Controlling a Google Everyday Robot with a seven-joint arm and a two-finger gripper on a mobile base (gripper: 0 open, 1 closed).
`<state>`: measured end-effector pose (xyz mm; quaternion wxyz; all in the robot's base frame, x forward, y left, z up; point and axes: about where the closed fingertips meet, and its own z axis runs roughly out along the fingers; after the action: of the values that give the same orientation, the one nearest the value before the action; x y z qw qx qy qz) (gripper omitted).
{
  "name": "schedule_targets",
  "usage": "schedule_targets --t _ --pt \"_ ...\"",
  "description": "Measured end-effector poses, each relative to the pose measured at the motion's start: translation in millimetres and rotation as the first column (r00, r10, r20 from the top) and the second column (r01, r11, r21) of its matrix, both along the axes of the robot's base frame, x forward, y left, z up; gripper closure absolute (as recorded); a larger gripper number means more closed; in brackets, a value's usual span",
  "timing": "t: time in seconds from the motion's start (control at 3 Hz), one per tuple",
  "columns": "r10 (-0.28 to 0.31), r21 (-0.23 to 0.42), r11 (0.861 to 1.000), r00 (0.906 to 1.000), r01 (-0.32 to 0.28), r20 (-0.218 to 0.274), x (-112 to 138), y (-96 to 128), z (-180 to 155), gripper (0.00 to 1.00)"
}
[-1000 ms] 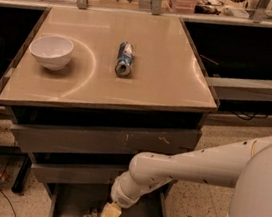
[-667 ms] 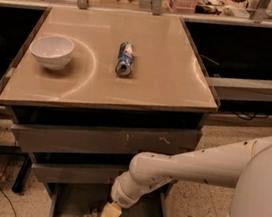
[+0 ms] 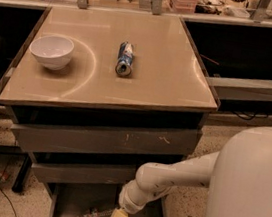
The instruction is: Pick water bottle from bottom drawer and place on counter
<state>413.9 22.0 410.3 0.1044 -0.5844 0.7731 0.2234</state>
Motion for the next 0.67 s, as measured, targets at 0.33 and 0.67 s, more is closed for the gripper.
schedule_targets --t 0.33,0.67 --pt "-0.002 -0.016 1.0 0.9991 0.001 -0.042 3.7 -24.7 -42.0 0.0" --pt "-0.002 -0.016 1.0 0.9991 0.001 -0.042 3.6 -24.7 -41.9 0.0"
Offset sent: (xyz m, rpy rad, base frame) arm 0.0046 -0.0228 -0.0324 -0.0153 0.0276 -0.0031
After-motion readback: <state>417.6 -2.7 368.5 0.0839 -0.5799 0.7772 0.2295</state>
